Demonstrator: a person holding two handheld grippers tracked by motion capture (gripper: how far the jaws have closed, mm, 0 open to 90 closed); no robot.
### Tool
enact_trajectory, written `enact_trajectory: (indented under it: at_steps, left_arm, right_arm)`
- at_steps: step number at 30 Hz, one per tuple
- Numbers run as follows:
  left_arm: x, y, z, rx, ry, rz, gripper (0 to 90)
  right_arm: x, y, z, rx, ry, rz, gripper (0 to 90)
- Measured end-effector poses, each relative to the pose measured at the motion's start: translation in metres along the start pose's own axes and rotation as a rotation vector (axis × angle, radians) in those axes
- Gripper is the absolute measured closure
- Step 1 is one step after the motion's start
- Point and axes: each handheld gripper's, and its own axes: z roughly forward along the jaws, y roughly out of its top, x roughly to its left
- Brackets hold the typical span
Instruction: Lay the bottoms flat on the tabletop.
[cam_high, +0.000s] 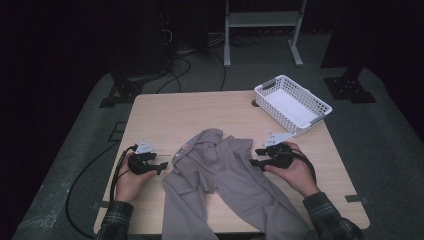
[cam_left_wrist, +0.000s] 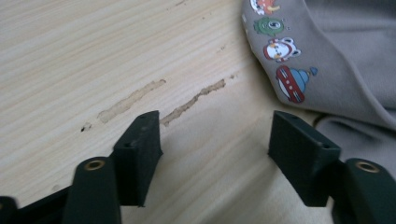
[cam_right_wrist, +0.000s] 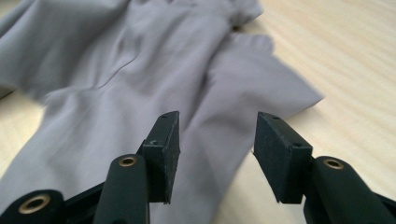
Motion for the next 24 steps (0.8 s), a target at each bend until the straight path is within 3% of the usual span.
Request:
enact_trajectory:
  at_steps: [6,11,18,24]
  left_arm:
    - [0.001,-0.001,0.004,-0.025,0.002,0.002,27.0]
    - [0.001,-0.002,0.006,-0.027,0.000,0.004,21.4]
    - [0.001,-0.001,0.007,-0.019,0.020,-0.012,13.3]
    - [-0.001,0.000,0.009,-0.012,0.020,-0.016,9.0]
  right_arm:
    - [-0.025,0.013,0.009,-0.017,-0.026,0.048,49.0]
    - [-0.040,0.027,0.023,-0.025,-0.013,0.078,47.7]
    - [-0.050,0.056,0.054,-0.019,0.000,0.080,49.9]
    - [-0.056,0.065,0.084,0.006,0.031,0.111,55.6]
